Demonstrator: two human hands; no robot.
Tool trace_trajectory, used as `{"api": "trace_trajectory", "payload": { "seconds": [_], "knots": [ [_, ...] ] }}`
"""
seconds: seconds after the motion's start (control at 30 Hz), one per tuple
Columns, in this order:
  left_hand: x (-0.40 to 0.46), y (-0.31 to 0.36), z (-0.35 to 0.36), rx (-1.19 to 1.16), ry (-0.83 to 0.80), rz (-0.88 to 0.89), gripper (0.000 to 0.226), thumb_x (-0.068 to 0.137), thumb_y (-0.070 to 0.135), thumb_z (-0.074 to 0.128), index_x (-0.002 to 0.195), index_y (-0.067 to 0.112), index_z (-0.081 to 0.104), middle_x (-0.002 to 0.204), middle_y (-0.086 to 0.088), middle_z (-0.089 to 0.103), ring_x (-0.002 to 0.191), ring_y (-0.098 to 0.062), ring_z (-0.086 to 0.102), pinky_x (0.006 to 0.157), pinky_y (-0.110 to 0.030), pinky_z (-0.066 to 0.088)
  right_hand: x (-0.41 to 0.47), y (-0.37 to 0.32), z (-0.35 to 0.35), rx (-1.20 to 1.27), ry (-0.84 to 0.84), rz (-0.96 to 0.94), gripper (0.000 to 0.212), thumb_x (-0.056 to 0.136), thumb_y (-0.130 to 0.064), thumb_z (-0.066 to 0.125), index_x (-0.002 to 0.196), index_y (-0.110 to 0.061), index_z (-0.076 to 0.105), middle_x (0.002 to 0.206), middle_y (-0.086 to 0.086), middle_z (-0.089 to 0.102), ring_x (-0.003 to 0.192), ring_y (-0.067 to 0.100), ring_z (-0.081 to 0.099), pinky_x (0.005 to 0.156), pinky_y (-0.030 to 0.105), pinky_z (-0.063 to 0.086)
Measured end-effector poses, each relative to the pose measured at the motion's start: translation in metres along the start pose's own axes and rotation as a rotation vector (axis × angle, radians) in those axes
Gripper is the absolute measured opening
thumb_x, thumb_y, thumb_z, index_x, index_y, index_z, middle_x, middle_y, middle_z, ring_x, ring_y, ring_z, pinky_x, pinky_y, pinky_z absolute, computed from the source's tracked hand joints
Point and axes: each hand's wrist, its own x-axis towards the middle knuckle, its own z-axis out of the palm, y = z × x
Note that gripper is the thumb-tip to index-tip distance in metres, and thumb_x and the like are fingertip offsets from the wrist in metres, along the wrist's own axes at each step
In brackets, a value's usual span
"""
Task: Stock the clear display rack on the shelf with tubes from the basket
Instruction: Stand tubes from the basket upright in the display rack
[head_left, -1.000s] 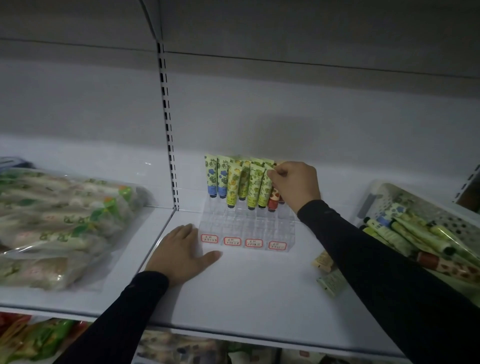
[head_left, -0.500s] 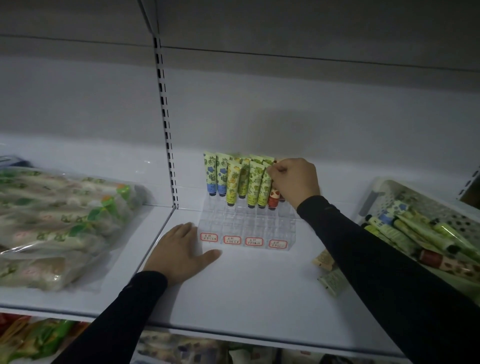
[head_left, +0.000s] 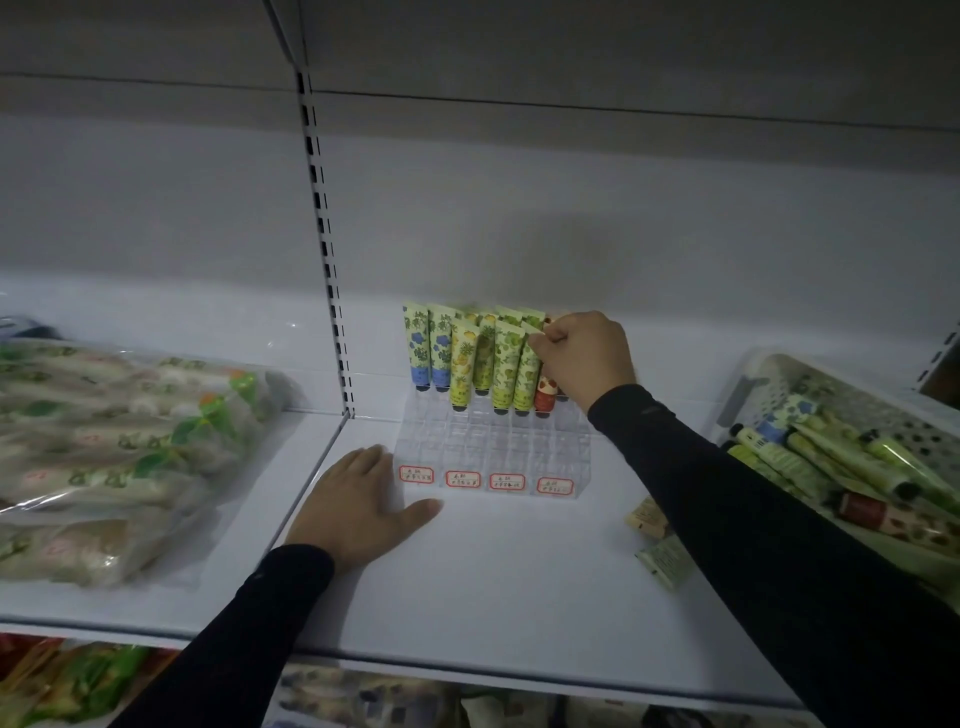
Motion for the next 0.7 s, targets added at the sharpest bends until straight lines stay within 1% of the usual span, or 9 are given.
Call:
{"api": "trace_trajectory", "payload": {
  "seconds": [0.13,0.23,0.3,0.4,0.47,0.5,0.57,0.63,0.7],
  "knots": [
    [-0.001,0.001,-0.002,-0.019,-0.008,0.001,0.088,0.066,0.085,0.028,0.131,0.031,0.054,0.133,0.003,0.053,0.128,-0.014,0.042,0.107,-0.024,0.027,0.001,-0.003,-0.004,-0.012,-0.019,0.012,0.031,0.088,-0.022,0.067,0.067,0.001,0.068,0.070,0.016,0.068,0.067,0.027,0.067,0.073,0.042,0.058],
    [-0.001,0.002,-0.004,-0.026,-0.028,-0.006,0.080,0.071,0.082,0.037,0.131,0.031,0.054,0.134,0.003,0.052,0.129,-0.014,0.041,0.108,-0.024,0.027,-0.004,-0.005,-0.009,0.057,-0.005,0.022,0.026,0.089,-0.026,0.067,0.077,-0.004,0.074,0.074,0.007,0.071,0.069,0.021,0.068,0.076,0.039,0.058],
    [-0.002,0.003,-0.006,-0.034,-0.035,-0.021,0.074,0.075,0.080,0.043,0.128,0.030,0.056,0.132,0.004,0.053,0.127,-0.014,0.042,0.107,-0.025,0.029,-0.007,-0.007,-0.016,0.067,0.032,0.005,0.028,0.091,-0.030,0.064,0.081,-0.006,0.075,0.074,0.003,0.072,0.069,0.020,0.069,0.076,0.036,0.057],
    [-0.002,0.001,-0.007,-0.063,-0.055,-0.057,0.070,0.073,0.081,0.041,0.118,0.031,0.061,0.118,0.010,0.058,0.120,-0.012,0.048,0.103,-0.025,0.036,-0.019,-0.008,-0.033,0.027,0.105,-0.050,0.034,0.093,-0.036,0.061,0.080,-0.008,0.075,0.073,0.001,0.073,0.066,0.013,0.066,0.071,0.026,0.052],
    [-0.003,0.001,-0.009,-0.090,-0.053,-0.106,0.063,0.072,0.080,0.043,0.104,0.029,0.063,0.104,0.012,0.059,0.111,-0.011,0.054,0.092,-0.024,0.041,-0.031,-0.005,-0.045,-0.013,0.133,-0.087,0.032,0.093,-0.036,0.061,0.083,-0.009,0.076,0.079,-0.001,0.073,0.070,0.008,0.062,0.068,0.017,0.042],
    [-0.005,0.002,-0.010,-0.096,-0.036,-0.127,0.059,0.074,0.078,0.046,0.100,0.027,0.063,0.100,0.012,0.060,0.108,-0.013,0.056,0.087,-0.025,0.042,-0.038,-0.002,-0.051,-0.031,0.136,-0.107,0.031,0.093,-0.036,0.061,0.086,-0.010,0.076,0.082,-0.001,0.073,0.073,0.008,0.061,0.069,0.015,0.039],
    [-0.010,0.008,-0.014,-0.102,0.029,-0.148,0.058,0.078,0.070,0.054,0.103,0.019,0.066,0.107,0.002,0.066,0.109,-0.019,0.059,0.089,-0.028,0.044,-0.051,0.009,-0.063,-0.074,0.109,-0.134,0.027,0.093,-0.035,0.061,0.092,-0.013,0.076,0.091,0.000,0.073,0.076,0.007,0.059,0.073,0.015,0.040],
    [-0.016,0.014,-0.019,-0.133,0.097,-0.156,0.067,0.078,0.066,0.054,0.110,0.009,0.068,0.116,-0.008,0.067,0.110,-0.025,0.059,0.092,-0.029,0.042,-0.064,0.023,-0.076,-0.135,0.062,-0.143,0.026,0.093,-0.036,0.061,0.101,-0.015,0.074,0.100,0.001,0.069,0.079,0.008,0.059,0.078,0.019,0.044],
    [-0.021,0.023,-0.026,-0.181,0.133,-0.146,0.070,0.080,0.066,0.052,0.116,0.008,0.068,0.122,-0.008,0.066,0.114,-0.025,0.059,0.095,-0.029,0.041,-0.077,0.036,-0.088,-0.178,0.012,-0.140,0.031,0.093,-0.039,0.061,0.110,-0.015,0.071,0.109,0.002,0.065,0.090,0.010,0.058,0.085,0.021,0.044]
  ]
}}
